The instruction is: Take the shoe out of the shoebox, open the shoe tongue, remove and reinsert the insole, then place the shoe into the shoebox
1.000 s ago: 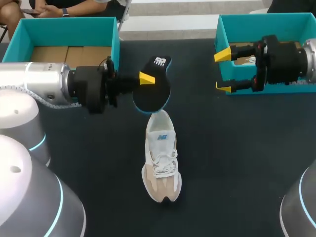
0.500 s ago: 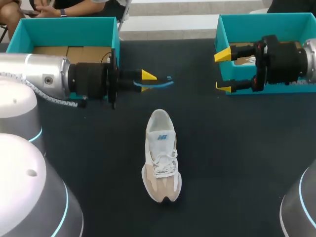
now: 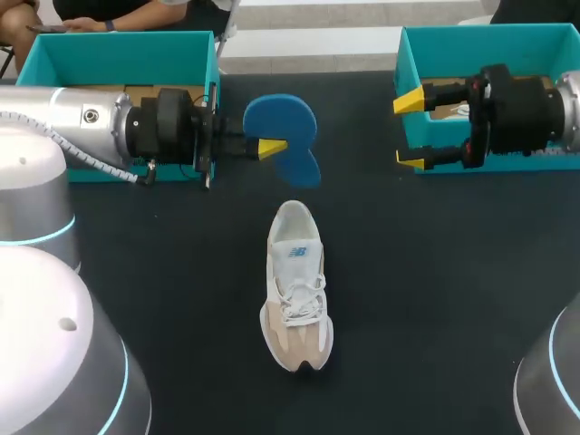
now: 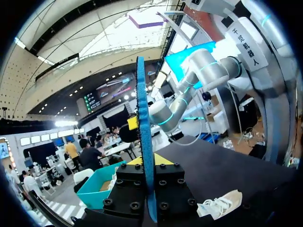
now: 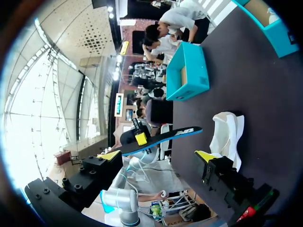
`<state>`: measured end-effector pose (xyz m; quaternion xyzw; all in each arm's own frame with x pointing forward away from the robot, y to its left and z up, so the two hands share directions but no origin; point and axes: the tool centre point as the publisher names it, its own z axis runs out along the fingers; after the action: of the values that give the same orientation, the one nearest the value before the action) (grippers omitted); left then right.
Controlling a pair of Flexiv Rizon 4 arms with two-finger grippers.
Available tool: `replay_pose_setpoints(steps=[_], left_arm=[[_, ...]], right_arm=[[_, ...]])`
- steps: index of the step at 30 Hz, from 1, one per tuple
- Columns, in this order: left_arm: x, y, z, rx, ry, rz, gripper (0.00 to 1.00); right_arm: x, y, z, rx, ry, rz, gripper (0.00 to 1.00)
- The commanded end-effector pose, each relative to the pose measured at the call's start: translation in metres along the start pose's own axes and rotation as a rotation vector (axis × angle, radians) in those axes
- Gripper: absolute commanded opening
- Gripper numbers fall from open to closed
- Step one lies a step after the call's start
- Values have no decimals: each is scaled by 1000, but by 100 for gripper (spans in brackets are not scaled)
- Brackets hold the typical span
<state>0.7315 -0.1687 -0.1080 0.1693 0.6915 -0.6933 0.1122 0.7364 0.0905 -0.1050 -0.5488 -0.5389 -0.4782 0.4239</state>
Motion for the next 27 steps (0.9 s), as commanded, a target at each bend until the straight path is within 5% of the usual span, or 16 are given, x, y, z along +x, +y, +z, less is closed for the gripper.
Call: replay_pose_setpoints(steps=[1, 10, 17, 27], left_arm=[[-4, 2, 0, 144, 48, -853, 0], [-4, 2, 0, 144, 48, -853, 0], [-12, 7, 5, 161, 70, -1432, 0], [-11, 4, 4, 162, 63, -1781, 0]], right_arm=[[0, 0, 1, -1, -1, 1, 100], [0, 0, 1, -1, -1, 1, 100], [0, 0, 1, -1, -1, 1, 100], [0, 0, 1, -1, -1, 1, 100]])
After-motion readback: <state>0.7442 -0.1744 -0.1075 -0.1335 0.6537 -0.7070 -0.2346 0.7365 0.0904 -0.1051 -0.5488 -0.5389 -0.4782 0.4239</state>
